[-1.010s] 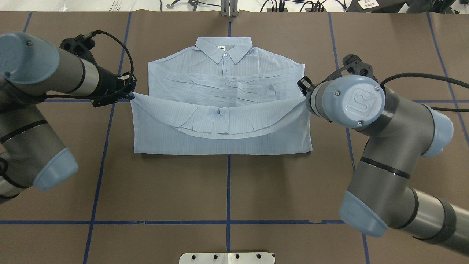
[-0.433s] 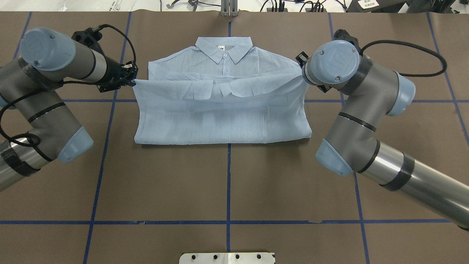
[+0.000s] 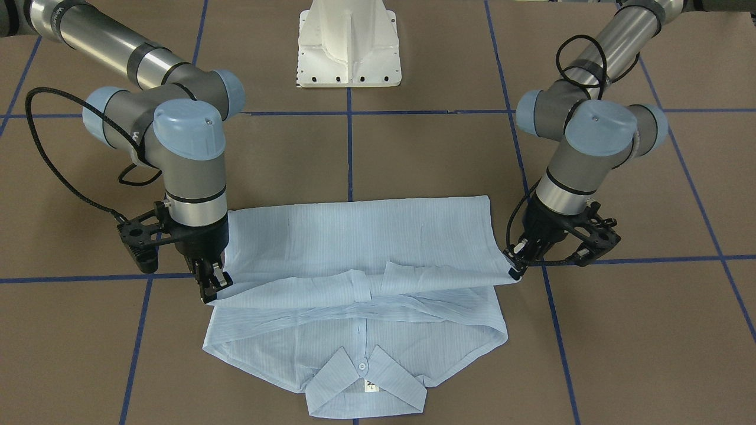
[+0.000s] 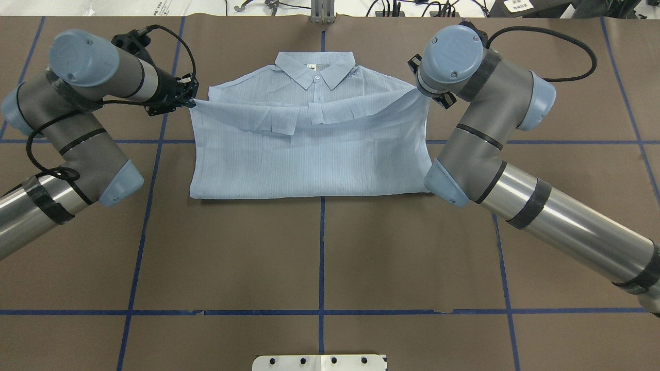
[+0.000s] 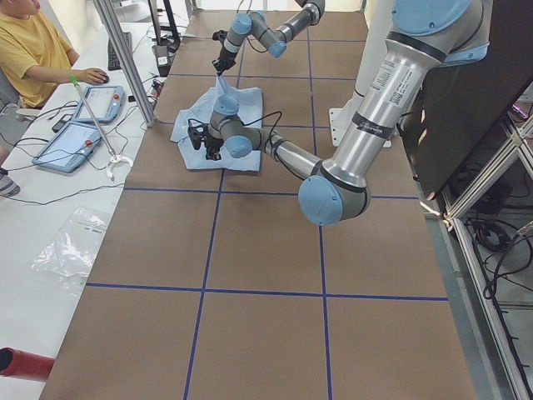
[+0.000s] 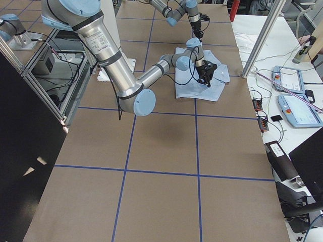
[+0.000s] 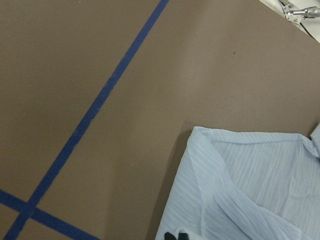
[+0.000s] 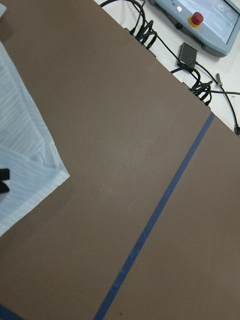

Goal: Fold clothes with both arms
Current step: 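Lay the hem near the collar and open both grippers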

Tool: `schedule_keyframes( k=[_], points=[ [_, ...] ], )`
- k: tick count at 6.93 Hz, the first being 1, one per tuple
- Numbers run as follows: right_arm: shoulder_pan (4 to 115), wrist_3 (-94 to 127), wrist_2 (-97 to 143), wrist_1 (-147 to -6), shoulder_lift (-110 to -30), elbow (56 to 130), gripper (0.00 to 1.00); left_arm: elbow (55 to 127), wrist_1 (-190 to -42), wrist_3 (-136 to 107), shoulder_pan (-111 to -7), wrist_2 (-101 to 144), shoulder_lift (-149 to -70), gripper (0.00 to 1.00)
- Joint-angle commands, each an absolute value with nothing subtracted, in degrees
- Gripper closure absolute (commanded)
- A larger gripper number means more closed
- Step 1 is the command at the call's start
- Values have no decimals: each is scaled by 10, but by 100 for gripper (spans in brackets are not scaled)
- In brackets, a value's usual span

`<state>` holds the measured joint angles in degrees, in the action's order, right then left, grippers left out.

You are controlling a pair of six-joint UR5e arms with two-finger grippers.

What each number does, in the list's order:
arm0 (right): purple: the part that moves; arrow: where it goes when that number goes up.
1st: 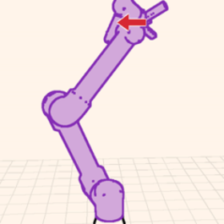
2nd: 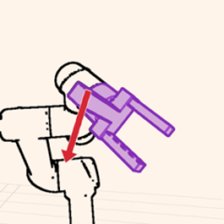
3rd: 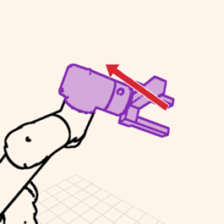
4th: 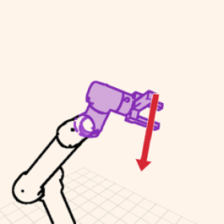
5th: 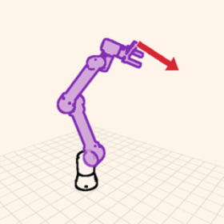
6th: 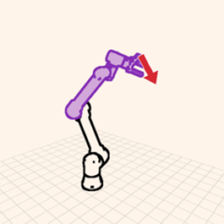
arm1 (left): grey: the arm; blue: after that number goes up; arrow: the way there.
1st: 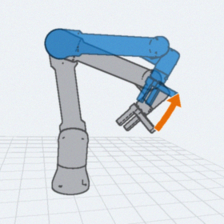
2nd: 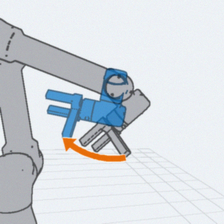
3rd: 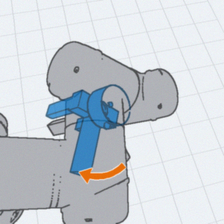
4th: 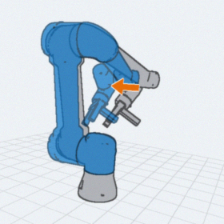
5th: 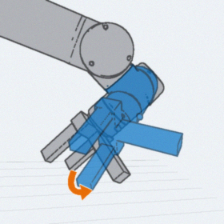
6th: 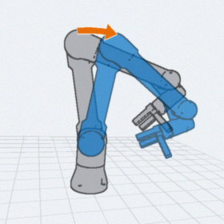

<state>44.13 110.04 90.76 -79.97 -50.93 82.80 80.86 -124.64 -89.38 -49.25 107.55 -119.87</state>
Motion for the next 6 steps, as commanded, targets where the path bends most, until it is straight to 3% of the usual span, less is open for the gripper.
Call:
schedule_keyframes(
  k=[1,6],
  points=[
    [453,1070,909,-780,-491,787,100,746,-1271,-894,-498,1060,-1236,100],
    [457,1052,907,-765,-491,753,100,674,-1284,-894,-497,1038,-1282,100]
  ],
)
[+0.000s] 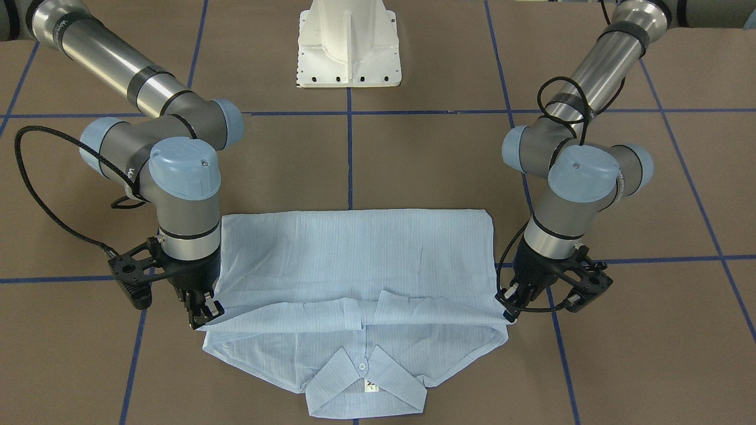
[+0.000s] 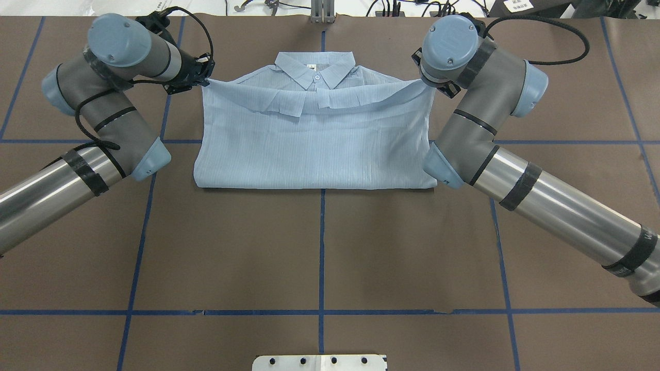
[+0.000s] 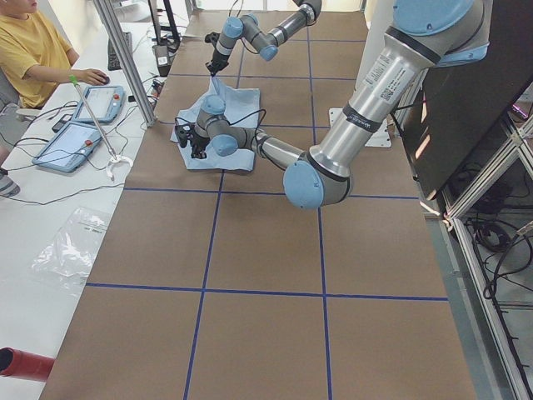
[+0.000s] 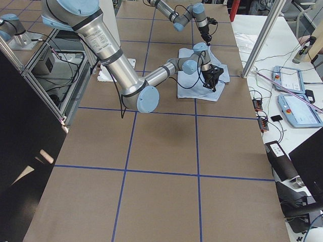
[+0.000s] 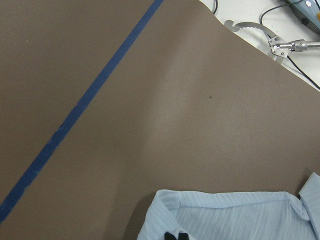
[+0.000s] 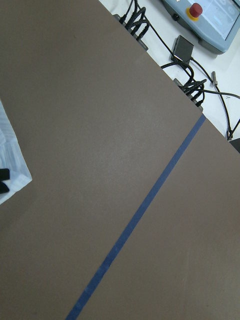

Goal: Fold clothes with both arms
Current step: 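Lay the hem near the collar and open both grippers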

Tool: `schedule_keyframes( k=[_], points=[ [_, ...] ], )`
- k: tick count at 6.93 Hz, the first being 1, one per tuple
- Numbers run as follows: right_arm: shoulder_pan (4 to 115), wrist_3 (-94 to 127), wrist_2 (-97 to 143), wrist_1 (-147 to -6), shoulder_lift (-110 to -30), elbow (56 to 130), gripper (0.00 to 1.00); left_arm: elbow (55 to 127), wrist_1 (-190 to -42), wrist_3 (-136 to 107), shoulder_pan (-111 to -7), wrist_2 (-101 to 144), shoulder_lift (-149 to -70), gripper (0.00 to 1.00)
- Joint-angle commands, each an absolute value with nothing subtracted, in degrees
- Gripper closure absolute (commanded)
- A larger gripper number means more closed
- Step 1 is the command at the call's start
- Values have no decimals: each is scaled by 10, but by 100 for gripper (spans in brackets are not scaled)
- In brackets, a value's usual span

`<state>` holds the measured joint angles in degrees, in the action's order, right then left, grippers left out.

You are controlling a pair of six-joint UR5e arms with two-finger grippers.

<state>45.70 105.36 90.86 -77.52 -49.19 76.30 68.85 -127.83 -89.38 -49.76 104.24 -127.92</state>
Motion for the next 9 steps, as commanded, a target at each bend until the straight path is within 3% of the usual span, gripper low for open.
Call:
schedule_keyframes(
  k=[1,5,6,7,8,9],
  points=[
    [456,1052,906,-736,-491,734,100,659,-1292,-894,-497,1026,-1290,100],
    [454,1052,906,-722,-490,723,100,654,-1295,-896,-495,1023,-1295,84],
    [453,1052,907,-706,-490,719,88,654,-1296,-896,-495,1023,-1294,80],
    [453,1048,909,-701,-485,708,66,654,-1298,-897,-495,1023,-1290,75],
    [453,1048,908,-695,-485,705,57,655,-1314,-898,-495,1023,-1288,72],
    [453,1048,906,-695,-485,706,46,657,-1321,-896,-496,1024,-1285,53]
  ],
)
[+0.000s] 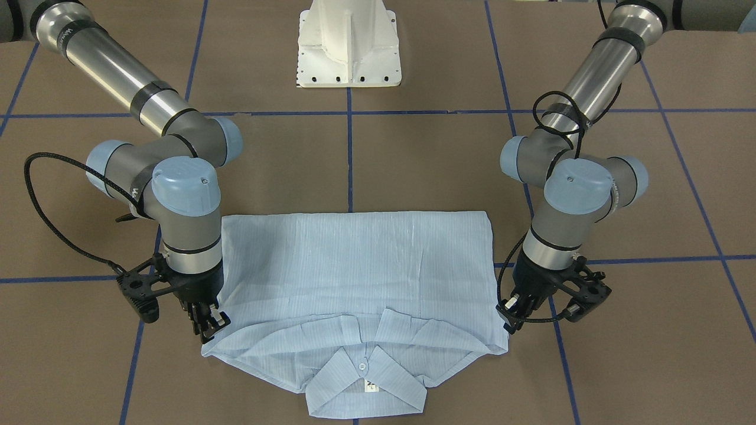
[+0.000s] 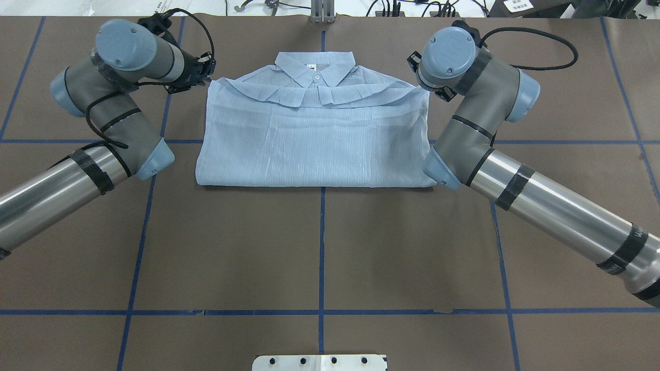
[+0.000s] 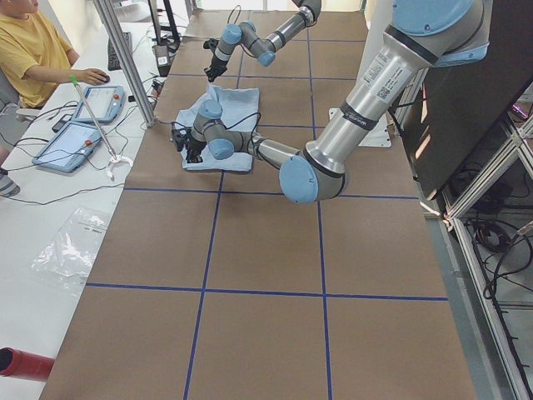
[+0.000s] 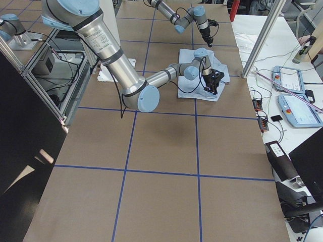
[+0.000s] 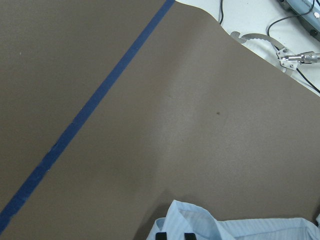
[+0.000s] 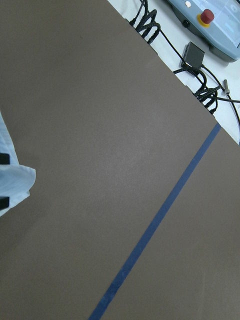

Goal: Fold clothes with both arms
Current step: 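Lay the hem near the collar and open both grippers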

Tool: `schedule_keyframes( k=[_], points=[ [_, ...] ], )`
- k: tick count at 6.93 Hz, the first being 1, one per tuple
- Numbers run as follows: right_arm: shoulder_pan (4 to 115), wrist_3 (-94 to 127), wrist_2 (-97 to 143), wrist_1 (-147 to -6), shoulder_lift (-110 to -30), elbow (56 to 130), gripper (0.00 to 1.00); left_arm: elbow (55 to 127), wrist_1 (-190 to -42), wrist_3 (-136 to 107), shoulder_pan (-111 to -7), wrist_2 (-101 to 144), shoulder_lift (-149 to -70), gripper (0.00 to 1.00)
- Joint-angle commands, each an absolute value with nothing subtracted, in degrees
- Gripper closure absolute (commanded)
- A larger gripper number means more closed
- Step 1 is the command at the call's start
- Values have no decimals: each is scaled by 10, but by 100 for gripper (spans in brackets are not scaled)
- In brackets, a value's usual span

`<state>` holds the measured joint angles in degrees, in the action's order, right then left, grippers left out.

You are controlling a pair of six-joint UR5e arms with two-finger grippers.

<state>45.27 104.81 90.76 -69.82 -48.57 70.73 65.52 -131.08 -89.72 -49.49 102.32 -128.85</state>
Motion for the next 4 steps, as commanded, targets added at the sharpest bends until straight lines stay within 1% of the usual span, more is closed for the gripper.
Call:
schedule_keyframes(
  k=[1,2,3,4],
  points=[
    [453,1050,911,-695,-488,721,43,664,-1321,-895,-497,1025,-1285,53],
    [440,1056,910,-702,-526,789,42,674,-1321,-894,-499,1026,-1281,53],
    [420,1056,910,-703,-596,876,41,696,-1321,-893,-500,1026,-1264,53],
    [404,1058,911,-703,-644,932,38,709,-1322,-892,-500,1026,-1253,53]
  ],
)
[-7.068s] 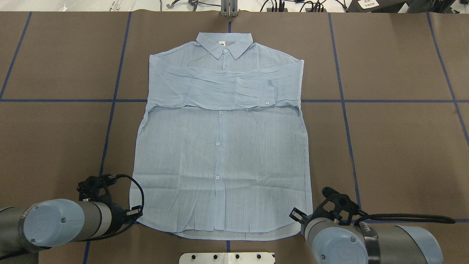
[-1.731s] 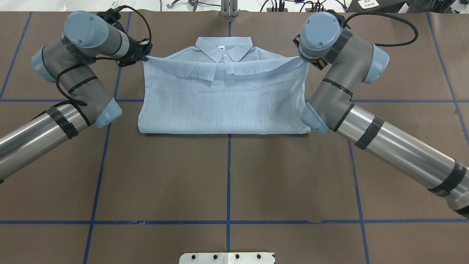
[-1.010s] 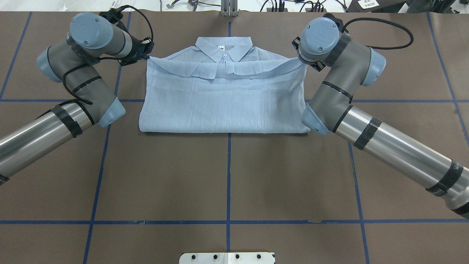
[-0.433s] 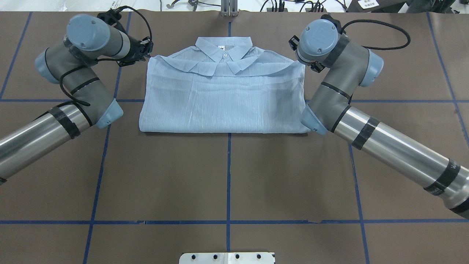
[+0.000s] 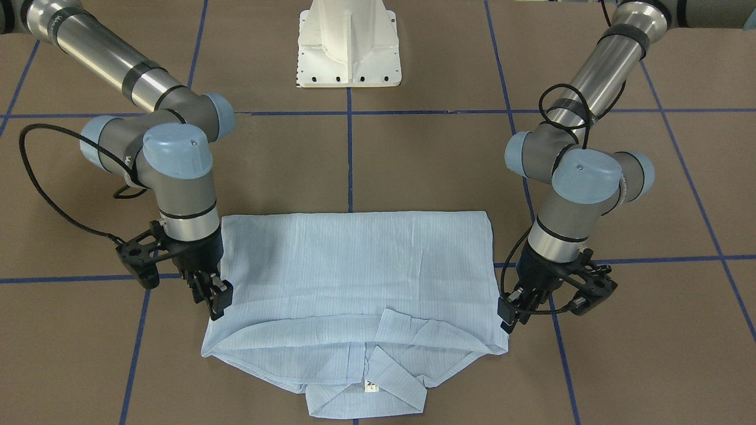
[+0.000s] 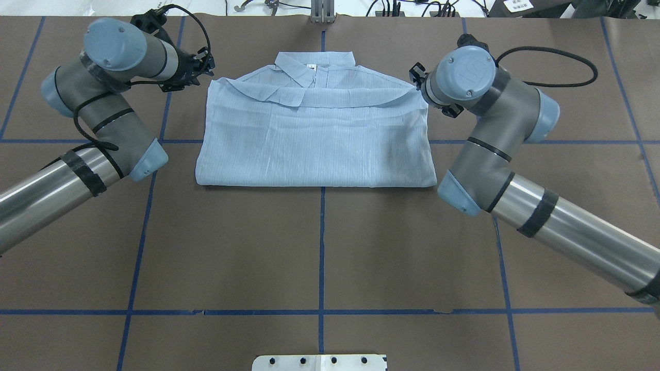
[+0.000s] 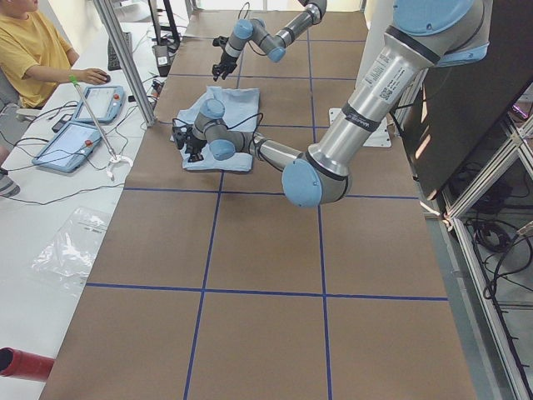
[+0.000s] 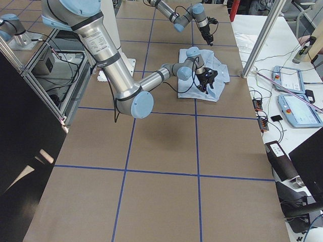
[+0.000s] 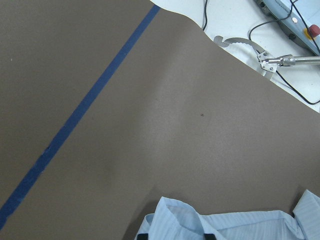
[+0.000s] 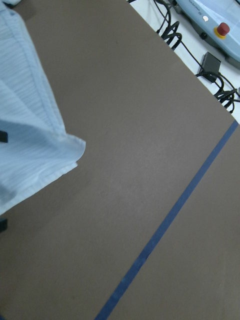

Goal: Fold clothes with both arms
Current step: 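Move the right gripper to the folded shirt's corner nearest it and grasp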

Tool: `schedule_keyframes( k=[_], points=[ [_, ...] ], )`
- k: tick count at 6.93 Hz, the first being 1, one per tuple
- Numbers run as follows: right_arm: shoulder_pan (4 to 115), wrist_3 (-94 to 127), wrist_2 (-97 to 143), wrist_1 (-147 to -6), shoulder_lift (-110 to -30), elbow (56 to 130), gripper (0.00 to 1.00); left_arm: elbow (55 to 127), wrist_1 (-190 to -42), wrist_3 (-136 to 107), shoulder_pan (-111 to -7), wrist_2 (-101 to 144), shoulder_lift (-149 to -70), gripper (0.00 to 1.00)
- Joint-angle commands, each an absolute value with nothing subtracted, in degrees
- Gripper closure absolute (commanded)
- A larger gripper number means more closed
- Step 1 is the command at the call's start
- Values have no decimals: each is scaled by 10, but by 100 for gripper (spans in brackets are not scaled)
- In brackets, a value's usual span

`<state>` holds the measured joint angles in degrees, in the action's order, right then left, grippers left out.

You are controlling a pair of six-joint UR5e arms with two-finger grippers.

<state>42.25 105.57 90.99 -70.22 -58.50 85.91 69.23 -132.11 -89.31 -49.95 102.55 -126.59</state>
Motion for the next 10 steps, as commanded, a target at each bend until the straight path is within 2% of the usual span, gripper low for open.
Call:
schedule_keyframes(
  k=[1,5,8,10],
  points=[
    [386,1059,911,-702,-669,958,38,711,-1322,-892,-501,1024,-1252,53],
    [330,1090,911,-698,-698,972,35,729,-1318,-882,-526,1023,-1230,53],
    [307,1116,911,-702,-736,1018,35,729,-1318,-882,-525,1023,-1230,53],
    [298,1116,908,-702,-744,1016,36,729,-1318,-882,-525,1023,-1229,53]
  ],
)
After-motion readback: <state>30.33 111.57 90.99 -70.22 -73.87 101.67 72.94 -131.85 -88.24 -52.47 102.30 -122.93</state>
